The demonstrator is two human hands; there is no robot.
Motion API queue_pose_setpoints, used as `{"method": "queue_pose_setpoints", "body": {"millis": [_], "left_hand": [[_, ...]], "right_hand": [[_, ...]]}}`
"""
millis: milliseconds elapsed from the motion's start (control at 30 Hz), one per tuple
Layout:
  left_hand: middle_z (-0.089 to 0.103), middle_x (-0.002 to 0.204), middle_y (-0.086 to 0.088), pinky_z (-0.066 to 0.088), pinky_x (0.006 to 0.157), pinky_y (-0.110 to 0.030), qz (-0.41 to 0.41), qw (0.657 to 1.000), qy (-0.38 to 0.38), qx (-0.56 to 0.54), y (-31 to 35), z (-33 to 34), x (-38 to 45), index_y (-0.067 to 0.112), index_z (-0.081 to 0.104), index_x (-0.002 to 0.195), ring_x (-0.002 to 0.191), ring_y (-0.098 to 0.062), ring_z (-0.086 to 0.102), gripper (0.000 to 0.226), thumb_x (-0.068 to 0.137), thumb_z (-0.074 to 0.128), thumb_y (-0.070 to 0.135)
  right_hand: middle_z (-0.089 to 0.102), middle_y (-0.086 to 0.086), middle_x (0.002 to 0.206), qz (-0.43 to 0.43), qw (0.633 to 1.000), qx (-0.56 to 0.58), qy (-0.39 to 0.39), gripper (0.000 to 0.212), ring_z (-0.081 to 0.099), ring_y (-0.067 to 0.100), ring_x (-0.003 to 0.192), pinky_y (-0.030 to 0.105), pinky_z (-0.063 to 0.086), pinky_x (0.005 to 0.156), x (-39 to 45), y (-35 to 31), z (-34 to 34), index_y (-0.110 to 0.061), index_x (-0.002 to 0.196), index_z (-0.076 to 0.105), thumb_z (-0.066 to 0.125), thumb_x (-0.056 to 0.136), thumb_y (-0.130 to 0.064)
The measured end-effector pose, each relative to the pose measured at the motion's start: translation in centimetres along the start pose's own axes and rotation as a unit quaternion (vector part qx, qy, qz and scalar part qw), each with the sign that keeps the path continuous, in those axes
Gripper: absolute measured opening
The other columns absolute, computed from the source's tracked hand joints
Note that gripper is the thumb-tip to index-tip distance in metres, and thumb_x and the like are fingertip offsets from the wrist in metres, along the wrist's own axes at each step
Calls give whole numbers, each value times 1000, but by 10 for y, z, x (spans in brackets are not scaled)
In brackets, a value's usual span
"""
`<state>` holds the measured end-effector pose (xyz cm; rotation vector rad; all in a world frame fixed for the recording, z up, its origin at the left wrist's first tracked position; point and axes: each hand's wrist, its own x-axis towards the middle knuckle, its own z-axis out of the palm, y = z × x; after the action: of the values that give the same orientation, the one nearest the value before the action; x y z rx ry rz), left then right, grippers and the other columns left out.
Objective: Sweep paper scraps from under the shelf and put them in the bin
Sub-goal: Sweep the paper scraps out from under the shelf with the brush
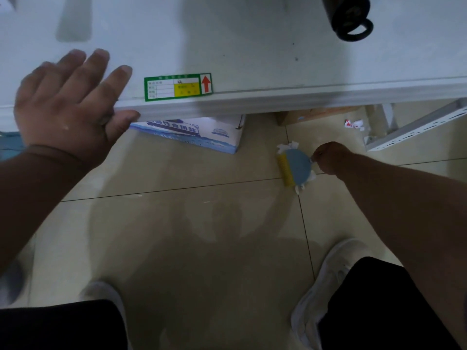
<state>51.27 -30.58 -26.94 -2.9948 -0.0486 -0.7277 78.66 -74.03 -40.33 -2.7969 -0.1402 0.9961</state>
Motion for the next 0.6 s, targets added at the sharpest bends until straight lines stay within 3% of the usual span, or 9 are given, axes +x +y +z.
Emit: {"method": "queue_pose_setpoints", "body": {"millis": [67, 167, 333, 400, 467, 533, 567, 600], "left_hand": [[44, 161, -19, 38, 113, -62, -8, 1000, -13, 6, 5, -6, 2, 19, 44, 157, 142, -46, 45, 58, 107, 49, 49], [45, 160, -20, 38, 113, -62, -17, 999, -30, 18, 8, -12, 5, 18, 45, 156, 142, -48, 45, 58, 108, 48, 50], [45, 160, -20, 38, 111, -61, -25, 998, -43, 36, 13, -18, 7, 16, 47, 154, 142, -47, 45, 58, 108, 46, 51], [45, 160, -19, 38, 111, -61, -28, 998, -42, 45, 14, -18, 6, 17, 47, 155, 143, -45, 45, 58, 108, 46, 52], [46, 160, -18, 38, 110, -60, -23, 998, -41, 52, 12, -17, 6, 17, 47, 155, 143, -45, 46, 58, 108, 46, 52], [47, 160, -17, 40, 109, -60, -20, 997, -37, 62, 10, -14, 6, 18, 47, 155, 142, -45, 47, 58, 108, 48, 52], [48, 159, -16, 41, 108, -59, -20, 997, -32, 68, 10, -12, 6, 19, 48, 154, 142, -44, 48, 58, 107, 50, 52], [49, 159, -16, 43, 106, -58, -19, 997, -25, 73, 8, -11, 5, 20, 48, 154, 141, -44, 49, 58, 106, 51, 53]], "right_hand": [[67, 13, 122, -9, 1000, 21, -17, 32, 64, 27, 103, 25, 46, 82, -1, -2, 4, -10, 122, 69, 54, 94, -8], [65, 6, 97, -25, 997, 55, -50, 32, 56, 14, 67, 21, 45, 62, -5, -11, 12, -16, 119, 70, 55, 92, -8], [63, -1, 82, -41, 991, 90, -86, 17, 54, 13, 61, 22, 44, 56, -11, -27, 27, -26, 98, 70, 57, 93, -15], [59, 1, 73, -44, 986, 125, -100, 15, 49, 16, 56, 23, 37, 52, -5, -26, 34, -19, 97, 73, 59, 96, -11], [64, 7, 80, -52, 987, 126, -90, 19, 54, 20, 62, 25, 39, 55, -8, -28, 34, -5, 110, 73, 62, 96, -10], [68, 16, 115, -48, 994, 57, -74, 29, 64, 31, 98, 28, 47, 77, -5, -27, 35, -5, 124, 68, 60, 98, -15], [65, 15, 128, -22, 997, 44, -53, 31, 62, 30, 114, 28, 45, 88, -6, -27, 33, -7, 127, 66, 57, 99, -16], [64, 14, 130, 7, 997, 59, -41, 30, 60, 30, 120, 29, 46, 92, -5, -25, 31, -10, 125, 67, 56, 98, -16]]}}
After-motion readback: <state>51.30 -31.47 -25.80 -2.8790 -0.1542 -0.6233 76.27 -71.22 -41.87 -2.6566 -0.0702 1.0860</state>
